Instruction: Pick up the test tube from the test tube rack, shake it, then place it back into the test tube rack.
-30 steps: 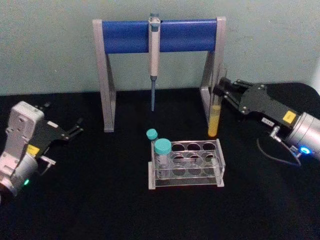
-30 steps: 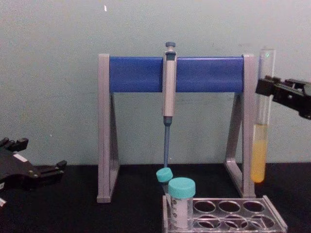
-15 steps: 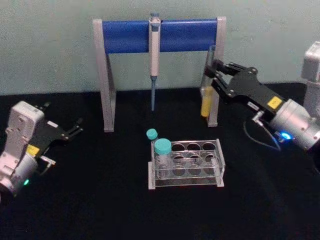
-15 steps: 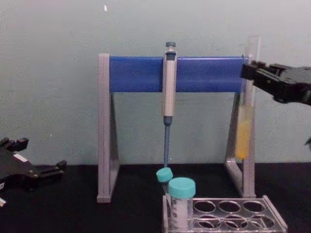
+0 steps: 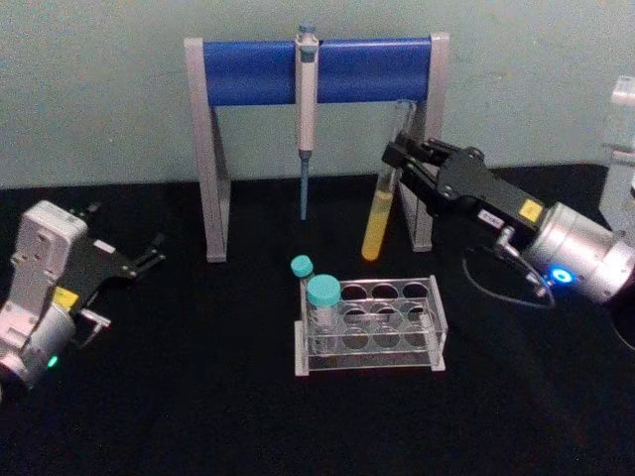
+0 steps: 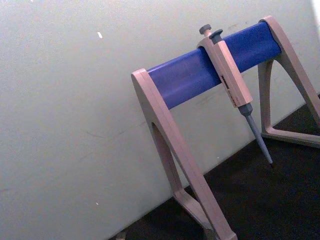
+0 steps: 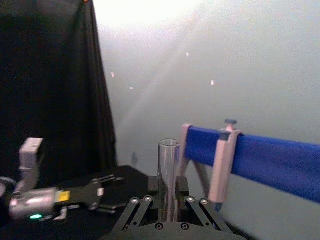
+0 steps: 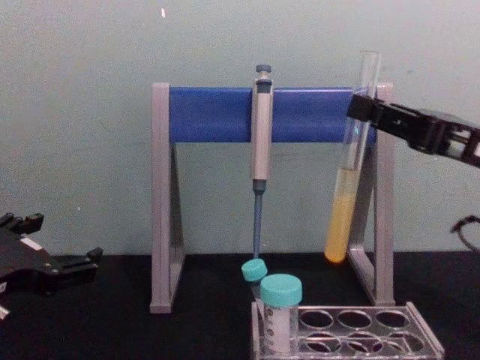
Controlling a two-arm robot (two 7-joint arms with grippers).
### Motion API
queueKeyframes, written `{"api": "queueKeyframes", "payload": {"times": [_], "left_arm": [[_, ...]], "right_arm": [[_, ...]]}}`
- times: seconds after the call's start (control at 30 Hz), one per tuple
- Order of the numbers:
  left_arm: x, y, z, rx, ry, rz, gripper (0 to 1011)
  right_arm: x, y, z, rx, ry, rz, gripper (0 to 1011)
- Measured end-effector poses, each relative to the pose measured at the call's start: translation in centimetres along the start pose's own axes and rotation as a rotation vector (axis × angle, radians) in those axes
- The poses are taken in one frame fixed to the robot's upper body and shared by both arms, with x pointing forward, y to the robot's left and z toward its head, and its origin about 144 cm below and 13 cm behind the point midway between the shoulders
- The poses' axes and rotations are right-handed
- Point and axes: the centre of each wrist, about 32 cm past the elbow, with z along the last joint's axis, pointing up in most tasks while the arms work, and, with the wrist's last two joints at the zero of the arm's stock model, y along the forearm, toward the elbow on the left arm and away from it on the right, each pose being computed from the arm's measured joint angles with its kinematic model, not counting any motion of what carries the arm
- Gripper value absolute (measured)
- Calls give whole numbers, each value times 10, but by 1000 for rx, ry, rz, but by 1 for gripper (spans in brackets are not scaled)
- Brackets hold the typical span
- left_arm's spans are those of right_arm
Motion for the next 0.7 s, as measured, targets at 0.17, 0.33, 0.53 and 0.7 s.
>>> {"api": "queueKeyframes", "payload": {"times": [0.17,0.33,0.53,0.7], "left_arm": [[0,0,0,0,0,0,1001],[0,0,0,0,0,0,1001],[0,0,0,0,0,0,1001],[0,0,0,0,0,0,1001]], "right_arm": [[0,-13,5,-27,18,26,217],[0,-28,14,-82,-40,17,217],[-1,-34,22,-108,-143,-36,217],[-1,-29,21,-91,-203,-74,217]]}}
